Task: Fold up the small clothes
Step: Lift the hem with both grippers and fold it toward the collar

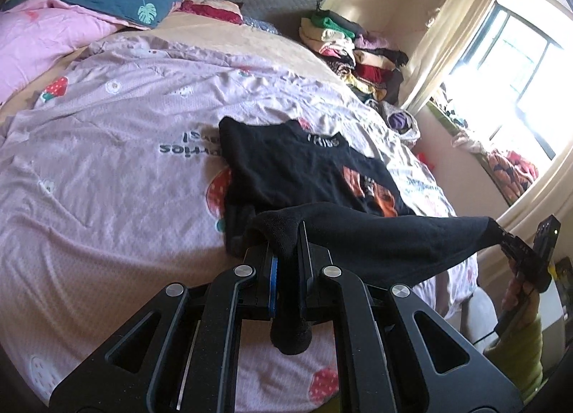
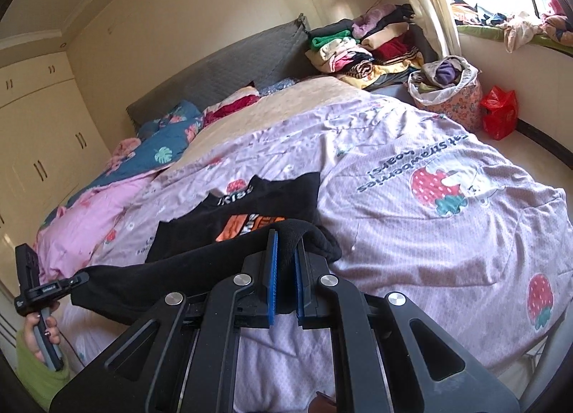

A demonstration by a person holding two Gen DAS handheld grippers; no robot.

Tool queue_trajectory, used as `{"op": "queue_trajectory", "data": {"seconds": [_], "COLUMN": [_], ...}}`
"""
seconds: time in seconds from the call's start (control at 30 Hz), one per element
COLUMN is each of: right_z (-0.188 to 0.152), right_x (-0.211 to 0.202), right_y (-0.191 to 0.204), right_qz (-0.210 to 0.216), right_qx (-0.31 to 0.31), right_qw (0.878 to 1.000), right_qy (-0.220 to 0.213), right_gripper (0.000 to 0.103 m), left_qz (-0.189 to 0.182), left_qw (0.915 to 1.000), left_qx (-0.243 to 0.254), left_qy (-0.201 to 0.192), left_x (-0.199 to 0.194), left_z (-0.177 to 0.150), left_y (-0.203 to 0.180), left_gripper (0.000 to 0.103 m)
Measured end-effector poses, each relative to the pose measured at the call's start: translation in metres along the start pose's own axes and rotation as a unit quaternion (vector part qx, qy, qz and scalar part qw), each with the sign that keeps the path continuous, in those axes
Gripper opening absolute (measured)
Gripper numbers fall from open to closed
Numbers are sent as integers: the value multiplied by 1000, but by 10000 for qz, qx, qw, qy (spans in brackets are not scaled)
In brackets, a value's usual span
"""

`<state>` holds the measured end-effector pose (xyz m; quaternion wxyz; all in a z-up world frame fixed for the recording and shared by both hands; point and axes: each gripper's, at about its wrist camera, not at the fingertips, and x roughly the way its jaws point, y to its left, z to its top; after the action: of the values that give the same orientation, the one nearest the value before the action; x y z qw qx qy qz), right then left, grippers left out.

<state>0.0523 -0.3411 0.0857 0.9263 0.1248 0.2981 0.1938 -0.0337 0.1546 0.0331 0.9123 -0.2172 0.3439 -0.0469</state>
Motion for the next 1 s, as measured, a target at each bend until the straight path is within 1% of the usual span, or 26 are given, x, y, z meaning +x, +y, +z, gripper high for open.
{"op": "queue_trajectory", "data": {"seconds": [0.2, 0.5, 0.77, 1.0], "right_z": [21, 46, 56, 59], "right_x": [14, 40, 62, 89], "right_y": [6, 17, 17, 10], "right_qz": [-113, -250, -444, -628], "right_qx": [-68, -199, -78, 32], "right_qw": [9999, 9994, 9988, 9980], "right_qy": [-104, -166, -173, -52], "right_gripper": [7, 7, 7, 7], "left_qz": [67, 210, 278, 368], "left_qw": [9997, 9991, 9983, 9975], "left_qx": [30, -21, -118, -261], "left_qy": [-237, -367, -494, -542], "left_x": [5, 16, 30, 50], "left_z": [15, 28, 41, 53], "left_y": [-3, 0, 4, 8], "left_gripper": [2, 3, 3, 3]}}
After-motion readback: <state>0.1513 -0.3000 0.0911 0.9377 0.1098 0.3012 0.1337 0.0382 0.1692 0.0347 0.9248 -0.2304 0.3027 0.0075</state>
